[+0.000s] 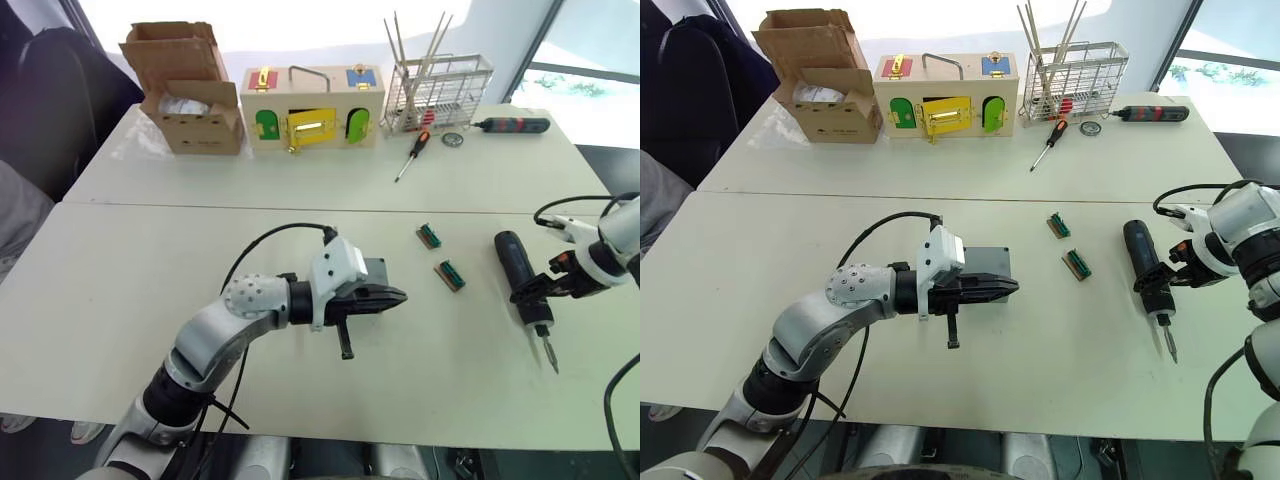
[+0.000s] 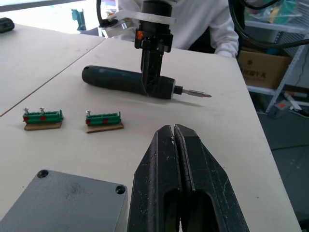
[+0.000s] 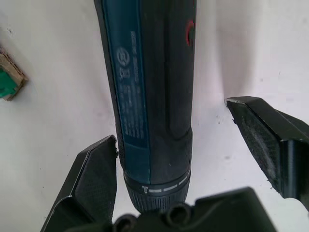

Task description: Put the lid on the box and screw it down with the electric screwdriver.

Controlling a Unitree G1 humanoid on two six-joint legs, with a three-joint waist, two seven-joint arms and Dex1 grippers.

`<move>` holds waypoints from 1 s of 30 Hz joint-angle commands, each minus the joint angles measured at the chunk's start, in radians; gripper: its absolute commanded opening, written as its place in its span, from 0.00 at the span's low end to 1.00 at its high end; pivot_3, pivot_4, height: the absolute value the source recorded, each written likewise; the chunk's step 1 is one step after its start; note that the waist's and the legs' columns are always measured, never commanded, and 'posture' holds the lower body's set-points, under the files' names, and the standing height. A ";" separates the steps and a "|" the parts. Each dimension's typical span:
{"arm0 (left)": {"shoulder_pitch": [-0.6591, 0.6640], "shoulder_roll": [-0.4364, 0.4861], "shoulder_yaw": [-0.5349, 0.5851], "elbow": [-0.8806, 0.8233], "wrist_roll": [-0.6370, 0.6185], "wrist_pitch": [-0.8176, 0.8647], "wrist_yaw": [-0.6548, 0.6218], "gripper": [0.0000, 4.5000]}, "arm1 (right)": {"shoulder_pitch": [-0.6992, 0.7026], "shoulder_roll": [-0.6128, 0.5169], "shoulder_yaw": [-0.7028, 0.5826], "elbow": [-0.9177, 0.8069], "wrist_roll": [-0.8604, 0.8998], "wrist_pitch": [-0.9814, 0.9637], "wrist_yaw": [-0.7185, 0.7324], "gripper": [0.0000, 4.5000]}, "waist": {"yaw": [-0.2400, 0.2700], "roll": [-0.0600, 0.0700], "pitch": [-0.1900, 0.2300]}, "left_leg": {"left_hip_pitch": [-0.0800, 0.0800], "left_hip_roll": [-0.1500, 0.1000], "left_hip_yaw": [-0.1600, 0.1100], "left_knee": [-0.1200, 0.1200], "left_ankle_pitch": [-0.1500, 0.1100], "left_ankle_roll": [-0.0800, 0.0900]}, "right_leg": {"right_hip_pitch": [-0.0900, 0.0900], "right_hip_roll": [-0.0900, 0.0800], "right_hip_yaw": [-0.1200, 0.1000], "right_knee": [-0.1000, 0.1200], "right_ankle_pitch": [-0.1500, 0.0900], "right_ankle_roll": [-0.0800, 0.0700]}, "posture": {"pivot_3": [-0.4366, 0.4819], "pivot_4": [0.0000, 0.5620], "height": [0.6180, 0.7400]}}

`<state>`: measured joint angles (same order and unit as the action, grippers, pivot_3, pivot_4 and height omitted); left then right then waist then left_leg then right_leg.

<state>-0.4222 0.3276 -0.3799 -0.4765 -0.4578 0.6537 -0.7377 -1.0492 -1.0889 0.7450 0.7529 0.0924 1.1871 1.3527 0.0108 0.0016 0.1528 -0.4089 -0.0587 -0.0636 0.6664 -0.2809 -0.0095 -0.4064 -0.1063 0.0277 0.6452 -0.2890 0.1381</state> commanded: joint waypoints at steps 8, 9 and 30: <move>0.016 -0.017 -0.007 -0.032 0.020 -0.005 0.043 0.00 | -0.005 0.039 0.044 0.080 -0.193 -0.124 0.156 0.43 | 0.002 0.000 0.000 | 0.000 -0.001 -0.001 0.001 0.000 -0.001 | 0.001 0.000 0.000 0.000 0.000 0.000 | 0.48 0.27 0.92; 0.015 -0.015 -0.006 -0.030 0.019 -0.005 0.042 0.00 | 0.002 0.035 0.045 0.067 -0.201 -0.121 0.170 0.43 | 0.003 0.000 0.000 | 0.000 -0.001 -0.001 0.001 0.000 -0.001 | 0.001 0.000 0.000 0.000 0.000 0.000 | 0.48 0.27 0.92; -0.185 0.105 0.178 0.175 -0.054 0.039 -0.087 0.00 | -0.040 0.482 -1.384 -0.764 0.199 0.032 -0.682 0.43 | -0.021 0.011 0.008 | -0.018 -0.002 0.001 0.001 0.004 -0.006 | -0.021 -0.004 -0.003 0.007 0.001 0.000 | 0.48 0.27 0.92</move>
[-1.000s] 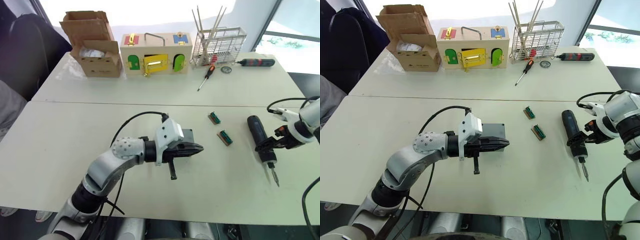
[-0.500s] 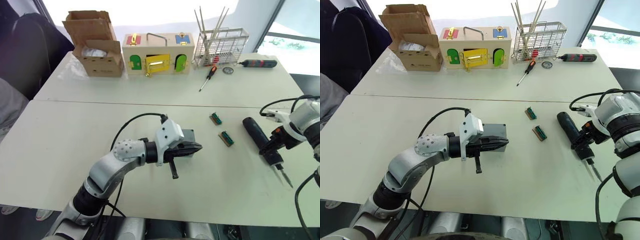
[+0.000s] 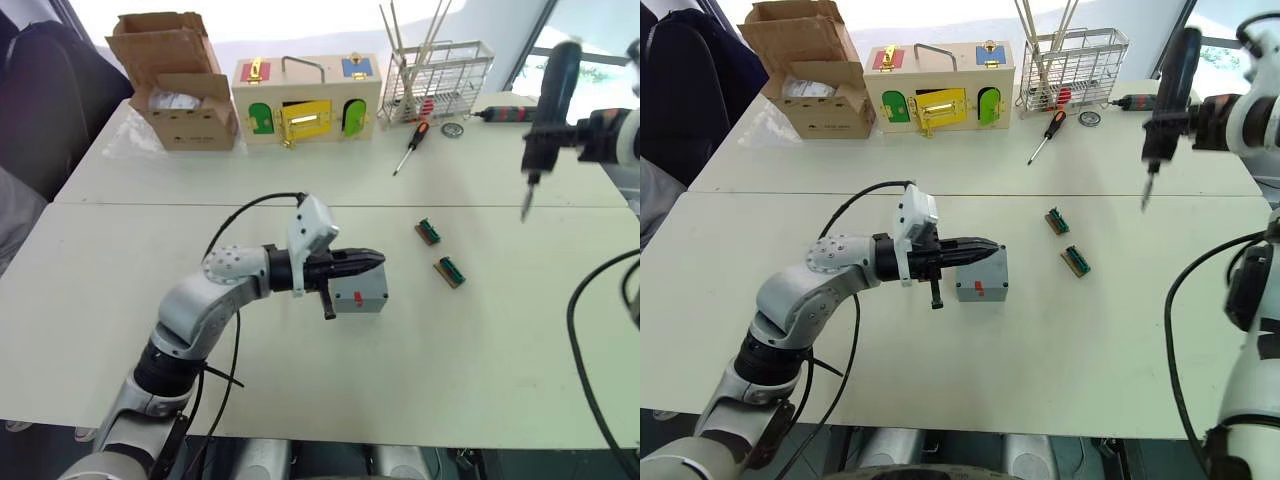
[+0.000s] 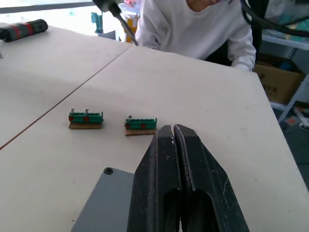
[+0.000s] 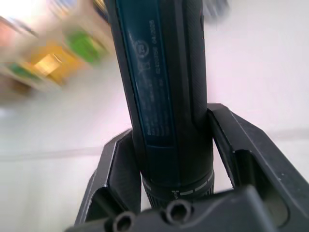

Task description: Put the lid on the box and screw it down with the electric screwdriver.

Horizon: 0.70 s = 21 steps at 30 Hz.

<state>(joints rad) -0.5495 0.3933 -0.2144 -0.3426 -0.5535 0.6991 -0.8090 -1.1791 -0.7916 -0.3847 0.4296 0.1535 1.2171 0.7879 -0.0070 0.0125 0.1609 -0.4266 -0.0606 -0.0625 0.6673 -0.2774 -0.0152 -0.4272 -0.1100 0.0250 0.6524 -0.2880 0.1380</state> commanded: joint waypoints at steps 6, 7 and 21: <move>-0.116 0.117 -0.039 0.164 0.127 -0.056 -0.106 0.00 | 0.326 0.610 -0.341 -0.938 0.295 -0.051 -0.332 0.43 | -0.003 0.001 -0.001 | 0.001 -0.001 -0.002 0.001 0.002 -0.003 | -0.003 0.000 0.000 0.014 0.000 0.000 | 0.48 0.27 0.92; -0.121 0.130 -0.053 0.171 0.137 -0.055 -0.129 0.00 | 0.372 0.637 -0.304 -0.965 0.291 -0.097 -0.348 0.43 | -0.003 0.001 -0.001 | 0.001 -0.002 -0.003 0.001 0.002 -0.003 | -0.003 -0.001 -0.001 0.014 0.000 0.000 | 0.48 0.27 0.92; -0.139 0.109 -0.133 0.248 0.250 -0.093 -0.182 0.00 | 0.721 0.608 -0.019 -1.002 0.385 -0.393 -0.310 0.43 | -0.024 0.000 -0.001 | 0.002 -0.011 -0.003 -0.001 0.004 0.001 | -0.002 -0.007 -0.001 0.014 0.000 0.000 | 0.48 0.27 0.92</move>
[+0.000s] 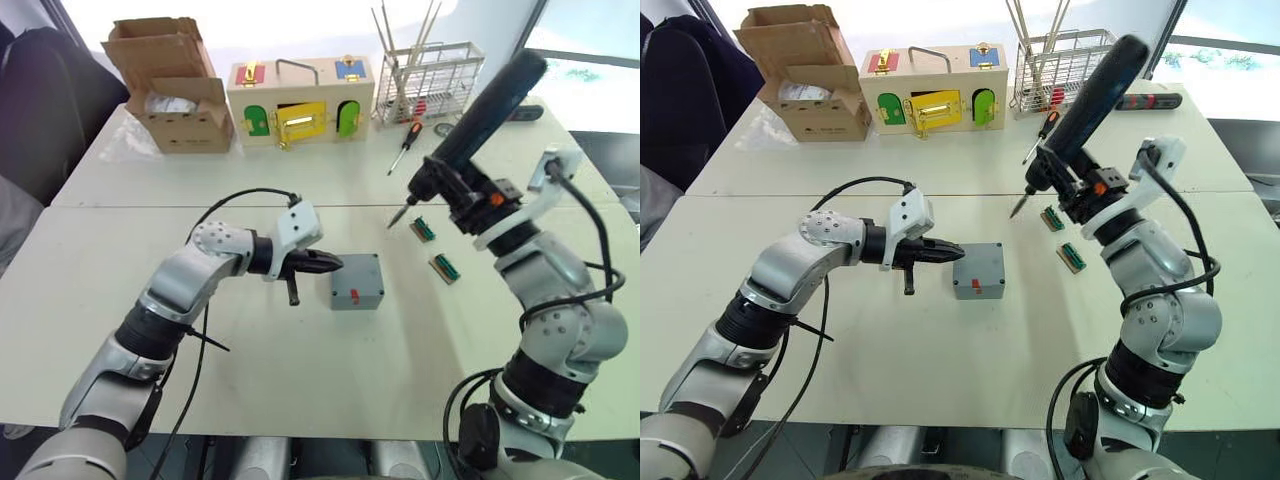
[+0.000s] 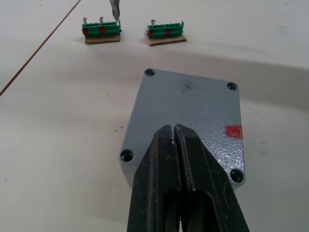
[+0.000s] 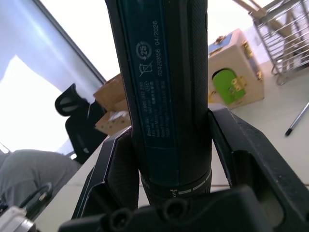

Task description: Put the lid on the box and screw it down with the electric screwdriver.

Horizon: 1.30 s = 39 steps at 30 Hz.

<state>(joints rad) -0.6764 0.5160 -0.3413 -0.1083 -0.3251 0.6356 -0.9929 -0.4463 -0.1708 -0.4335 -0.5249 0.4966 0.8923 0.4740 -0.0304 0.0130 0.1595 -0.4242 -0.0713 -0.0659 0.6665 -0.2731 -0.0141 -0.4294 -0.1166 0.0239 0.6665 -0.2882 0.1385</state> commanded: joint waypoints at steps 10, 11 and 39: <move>0.005 -0.050 -0.027 0.069 0.083 -0.071 0.000 0.00 | 0.046 -0.075 0.115 -0.045 0.074 -0.127 -0.016 0.43 | -0.006 -0.001 0.000 | 0.001 0.000 -0.002 0.000 0.000 0.000 | 0.001 -0.001 -0.001 0.000 0.000 0.000 | 0.48 0.27 0.92; 0.004 -0.052 -0.026 0.066 0.082 -0.069 -0.003 0.00 | 0.050 -0.080 0.119 -0.045 0.076 -0.129 -0.018 0.43 | -0.006 -0.001 0.000 | 0.001 0.000 -0.002 0.000 0.000 0.000 | 0.001 -0.001 -0.001 0.000 0.000 0.000 | 0.48 0.27 0.92; 0.023 -0.072 -0.027 0.043 0.081 -0.060 -0.007 0.00 | 0.141 -0.194 0.298 -0.013 0.032 -0.261 -0.007 0.43 | -0.009 -0.001 -0.001 | 0.002 0.000 -0.002 0.000 0.000 0.000 | 0.002 -0.001 -0.001 0.000 0.000 0.000 | 0.48 0.27 0.92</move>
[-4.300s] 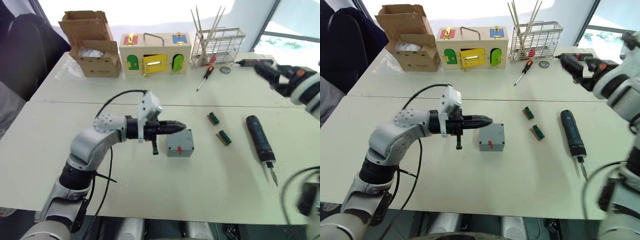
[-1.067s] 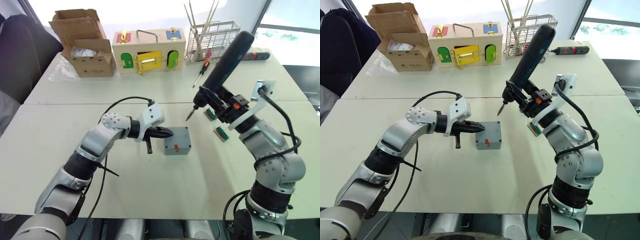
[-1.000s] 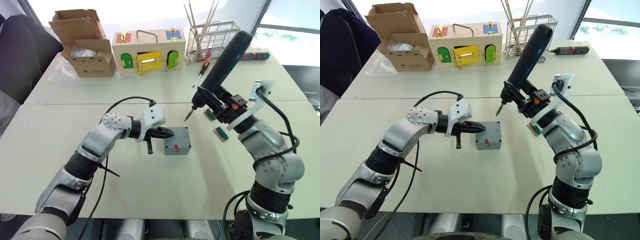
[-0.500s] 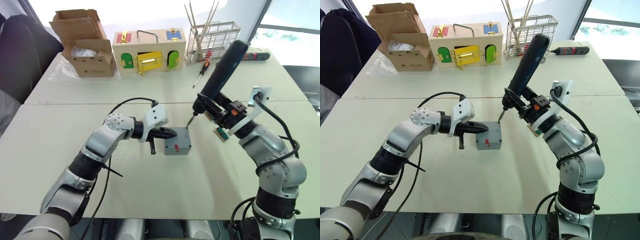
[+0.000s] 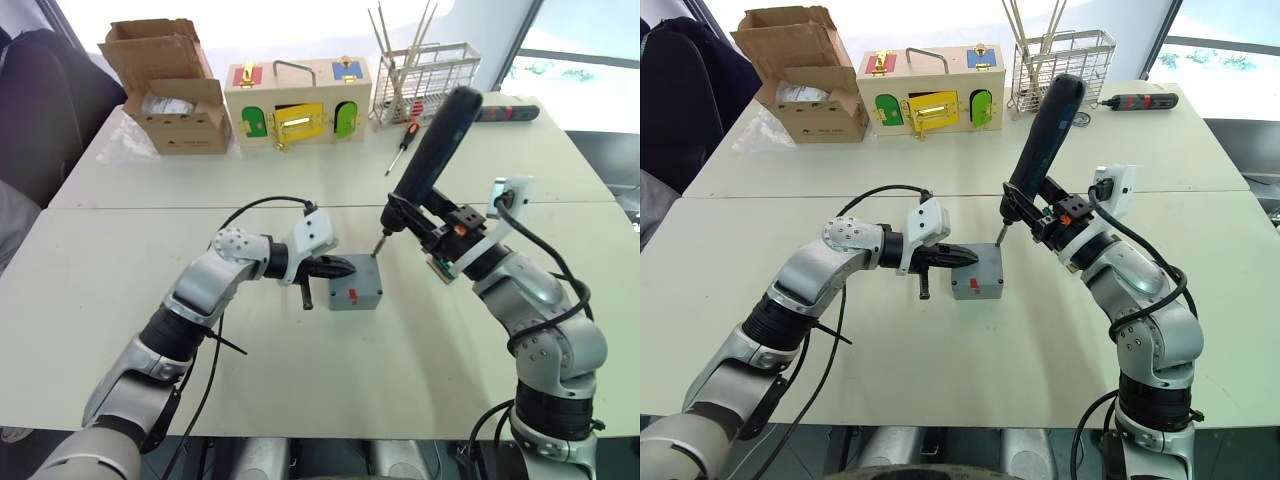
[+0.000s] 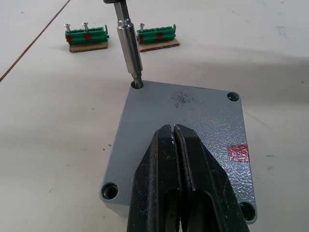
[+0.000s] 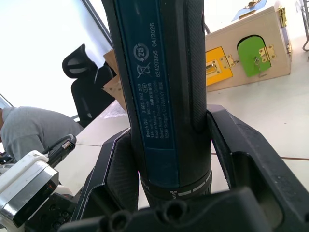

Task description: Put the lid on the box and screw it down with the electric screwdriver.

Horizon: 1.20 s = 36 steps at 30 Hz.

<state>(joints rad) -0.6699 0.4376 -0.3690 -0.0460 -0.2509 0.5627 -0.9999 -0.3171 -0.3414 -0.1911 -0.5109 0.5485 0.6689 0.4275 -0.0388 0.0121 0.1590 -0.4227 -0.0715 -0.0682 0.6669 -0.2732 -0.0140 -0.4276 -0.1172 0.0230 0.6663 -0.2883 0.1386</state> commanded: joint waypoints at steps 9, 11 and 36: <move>0.040 0.012 -0.022 -0.060 0.012 0.031 -0.009 0.00 | 0.063 -0.061 0.130 0.006 -0.056 -0.106 0.082 0.43 | 0.001 -0.007 -0.004 | 0.015 0.001 0.000 -0.002 -0.002 0.003 | 0.016 0.000 0.000 -0.003 -0.001 0.001 | 0.48 0.27 0.92; 0.043 0.010 -0.023 -0.065 0.012 0.035 -0.008 0.00 | 0.073 -0.076 0.157 0.011 -0.072 -0.118 0.104 0.43 | 0.001 -0.007 -0.004 | 0.016 0.001 0.000 -0.002 -0.002 0.004 | 0.018 0.000 0.000 -0.004 -0.002 0.002 | 0.48 0.27 0.92; 0.066 0.002 -0.030 -0.066 0.038 0.035 0.011 0.00 | 0.136 -0.065 0.230 0.092 -0.121 -0.175 0.120 0.43 | 0.002 -0.019 -0.014 | 0.032 0.002 -0.003 -0.007 -0.008 0.013 | 0.036 0.002 -0.001 -0.015 -0.003 0.003 | 0.48 0.27 0.92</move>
<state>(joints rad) -0.6034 0.4342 -0.3998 -0.1200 -0.2275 0.5996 -0.9976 -0.2210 -0.4097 -0.0373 -0.4749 0.4333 0.4437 0.5207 -0.0370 -0.0065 0.1448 -0.3906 -0.0691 -0.0713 0.6598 -0.2816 -0.0014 -0.3916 -0.1157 0.0223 0.6513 -0.2911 0.1413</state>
